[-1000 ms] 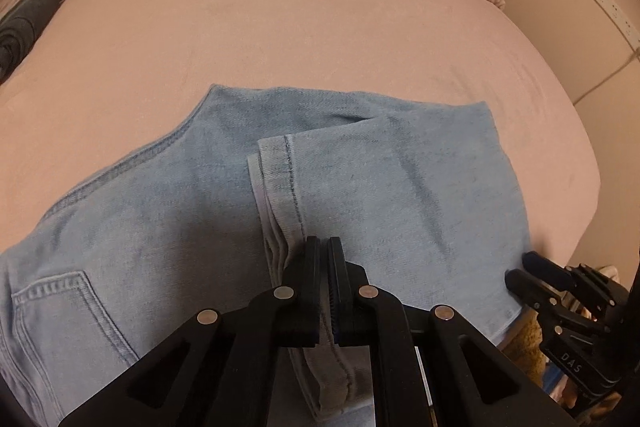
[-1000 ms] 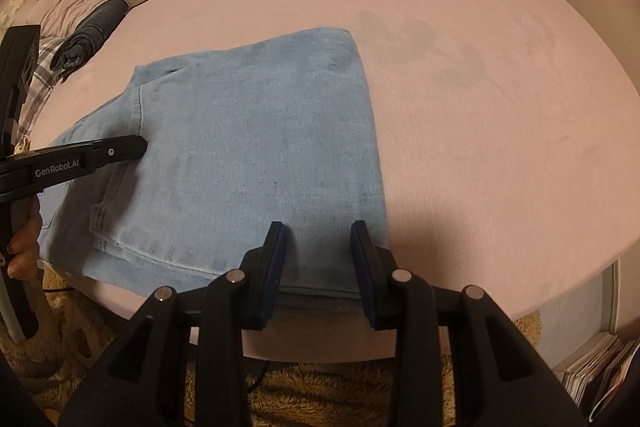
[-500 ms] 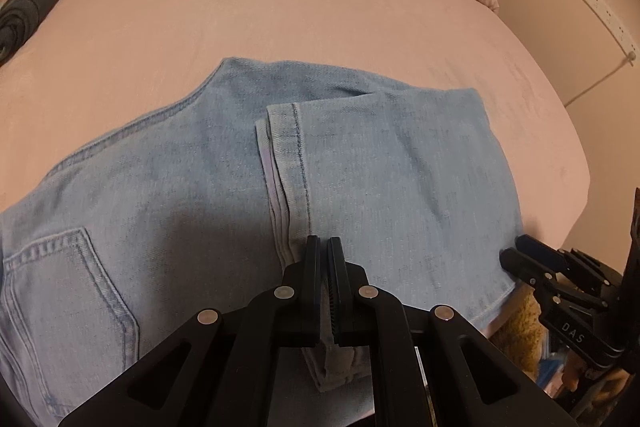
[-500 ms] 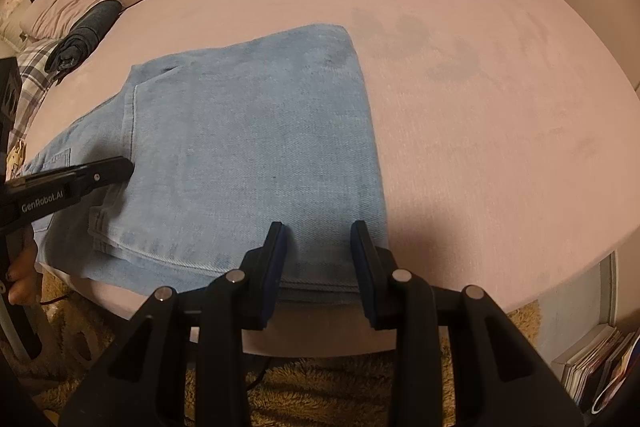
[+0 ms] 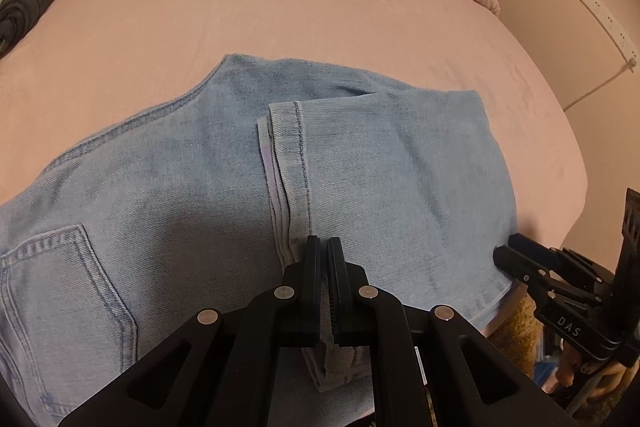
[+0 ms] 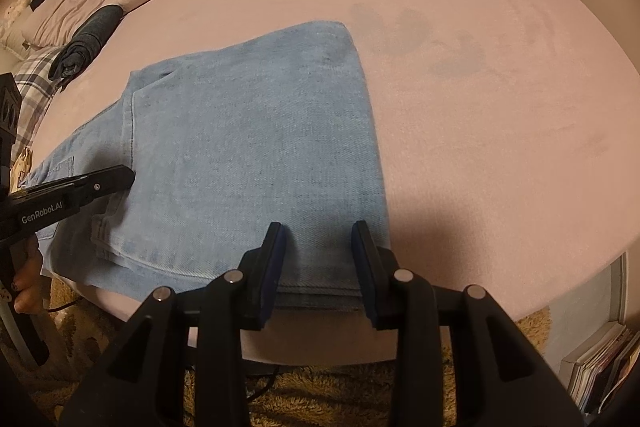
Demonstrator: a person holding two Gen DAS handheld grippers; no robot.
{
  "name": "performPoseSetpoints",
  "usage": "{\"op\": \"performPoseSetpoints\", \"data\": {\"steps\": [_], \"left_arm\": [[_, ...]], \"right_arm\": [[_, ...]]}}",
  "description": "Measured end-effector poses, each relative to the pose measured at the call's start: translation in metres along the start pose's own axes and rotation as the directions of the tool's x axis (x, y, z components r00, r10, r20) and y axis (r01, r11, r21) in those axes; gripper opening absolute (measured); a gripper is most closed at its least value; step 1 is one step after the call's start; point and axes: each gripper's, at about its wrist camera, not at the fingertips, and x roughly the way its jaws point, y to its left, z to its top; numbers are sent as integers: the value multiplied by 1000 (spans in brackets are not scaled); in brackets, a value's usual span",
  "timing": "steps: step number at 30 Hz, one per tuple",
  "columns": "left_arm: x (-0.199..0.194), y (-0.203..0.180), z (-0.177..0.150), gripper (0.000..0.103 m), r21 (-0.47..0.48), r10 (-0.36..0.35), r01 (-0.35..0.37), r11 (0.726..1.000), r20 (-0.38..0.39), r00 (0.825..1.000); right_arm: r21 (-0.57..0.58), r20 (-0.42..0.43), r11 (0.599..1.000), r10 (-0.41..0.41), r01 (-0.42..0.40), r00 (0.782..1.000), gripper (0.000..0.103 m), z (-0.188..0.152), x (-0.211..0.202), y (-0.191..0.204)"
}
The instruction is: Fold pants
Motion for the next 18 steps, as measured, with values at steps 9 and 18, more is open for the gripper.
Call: {"op": "performPoseSetpoints", "data": {"steps": [9,18], "left_arm": [[2,-2,1,8,-4,-1,1,1000,5,1000],[0,1,-6,8,-31,5,-4,1000,28,1000]], "right_arm": [[4,5,1000,2,-2,1000,35,-1,0,-2],[9,12,1000,6,-6,1000,36,-2,0,-4]]}}
